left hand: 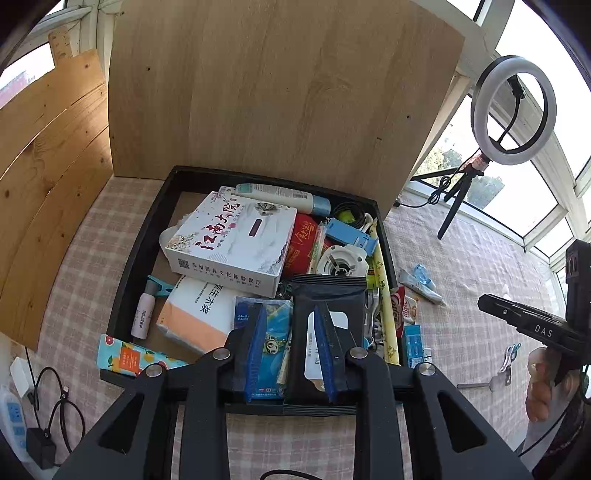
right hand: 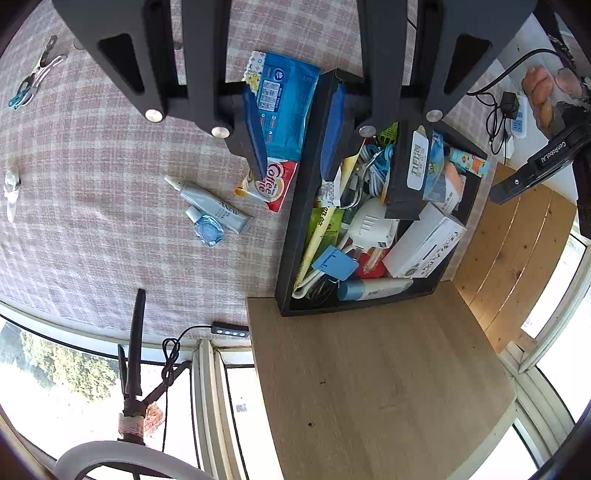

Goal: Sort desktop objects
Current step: 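Move the left tool toward the grey spoon while the right tool moves toward the white plastic bag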

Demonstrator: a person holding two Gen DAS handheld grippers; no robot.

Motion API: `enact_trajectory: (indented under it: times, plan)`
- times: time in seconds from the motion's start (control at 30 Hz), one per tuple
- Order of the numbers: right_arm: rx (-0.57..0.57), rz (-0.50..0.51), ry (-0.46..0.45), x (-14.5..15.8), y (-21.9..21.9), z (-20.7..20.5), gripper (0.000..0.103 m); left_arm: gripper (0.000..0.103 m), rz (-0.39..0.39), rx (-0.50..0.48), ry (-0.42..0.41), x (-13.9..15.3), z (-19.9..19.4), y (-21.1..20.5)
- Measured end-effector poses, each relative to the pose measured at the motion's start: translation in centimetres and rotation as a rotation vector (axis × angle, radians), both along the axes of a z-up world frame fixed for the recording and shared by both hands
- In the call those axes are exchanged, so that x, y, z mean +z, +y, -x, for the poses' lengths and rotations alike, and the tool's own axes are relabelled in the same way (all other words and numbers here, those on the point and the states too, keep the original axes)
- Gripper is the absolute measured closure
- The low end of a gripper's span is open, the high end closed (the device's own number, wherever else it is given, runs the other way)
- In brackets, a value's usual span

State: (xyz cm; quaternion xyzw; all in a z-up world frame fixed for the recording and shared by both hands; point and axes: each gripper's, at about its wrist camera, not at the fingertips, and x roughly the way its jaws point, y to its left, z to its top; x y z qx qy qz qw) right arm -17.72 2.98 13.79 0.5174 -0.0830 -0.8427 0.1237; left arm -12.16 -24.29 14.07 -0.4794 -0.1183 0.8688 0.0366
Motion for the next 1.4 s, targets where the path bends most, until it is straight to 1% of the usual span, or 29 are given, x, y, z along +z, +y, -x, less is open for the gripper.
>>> enact_trajectory:
  times: [0.07, 0.17, 0.3, 0.43, 0.57, 0.67, 0.77, 0.87, 0.93, 1.0, 1.07, 1.13, 1.23, 1.33, 1.4]
  plan:
    - [-0.032, -0.02, -0.012, -0.7, 1.6, -0.8, 0.067, 0.079, -0.001, -0.023, -0.012, -0.7, -0.5, 1.1]
    - [-0.069, -0.064, -0.016, -2.0, 3.6, -2.4, 0.067, 0.079, -0.023, -0.075, -0.045, -2.0, -1.1, 3.4]
    - [-0.113, -0.083, -0.037, -4.1, 6.1, -4.6, 0.067, 0.079, -0.029, -0.177, -0.086, -3.8, -2.0, 7.6]
    - [-0.16, -0.113, -0.04, -5.7, 8.6, -5.6, 0.067, 0.079, -0.037, -0.271, -0.115, -5.0, -2.5, 11.7]
    - [-0.126, -0.188, -0.019, -6.0, 9.7, -5.9, 0.067, 0.079, -0.04, -0.334, -0.149, -6.1, -3.2, 14.9]
    - [-0.081, -0.214, -0.058, -6.2, 10.7, -5.9, 0.067, 0.079, -0.018, -0.373, -0.17, -6.8, -3.7, 16.7]
    - [-0.014, -0.261, -0.092, -6.6, 11.9, -6.9, 0.067, 0.079, -0.007, -0.395, -0.196, -7.5, -3.9, 17.8]
    - [0.089, -0.29, -0.117, -7.3, 12.7, -8.5, 0.067, 0.079, -0.003, -0.403, -0.217, -8.3, -3.9, 18.6]
    - [0.16, -0.328, -0.134, -7.9, 12.6, -9.7, 0.067, 0.079, -0.006, -0.397, -0.233, -8.6, -3.7, 18.8]
    - [0.237, -0.374, -0.141, -8.6, 12.2, -10.6, 0.067, 0.079, -0.003, -0.384, -0.245, -8.7, -3.6, 18.9]
    - [0.306, -0.4, -0.15, -9.4, 11.8, -11.2, 0.067, 0.079, 0.006, -0.359, -0.255, -8.6, -3.6, 18.7]
    - [0.352, -0.423, -0.165, -10.3, 11.8, -11.3, 0.067, 0.079, 0.012, -0.332, -0.257, -8.2, -3.9, 18.5]
    - [0.379, -0.432, -0.166, -10.6, 12.9, -11.3, 0.067, 0.079, 0.025, -0.283, -0.252, -7.6, -4.4, 18.5]
    - [0.35, -0.414, -0.137, -9.2, 15.3, -11.4, 0.067, 0.079, 0.023, -0.249, -0.254, -7.3, -4.8, 19.3]
    - [0.316, -0.416, -0.118, -8.1, 17.7, -11.7, 0.067, 0.079, 0.017, -0.235, -0.257, -7.4, -4.9, 20.5]
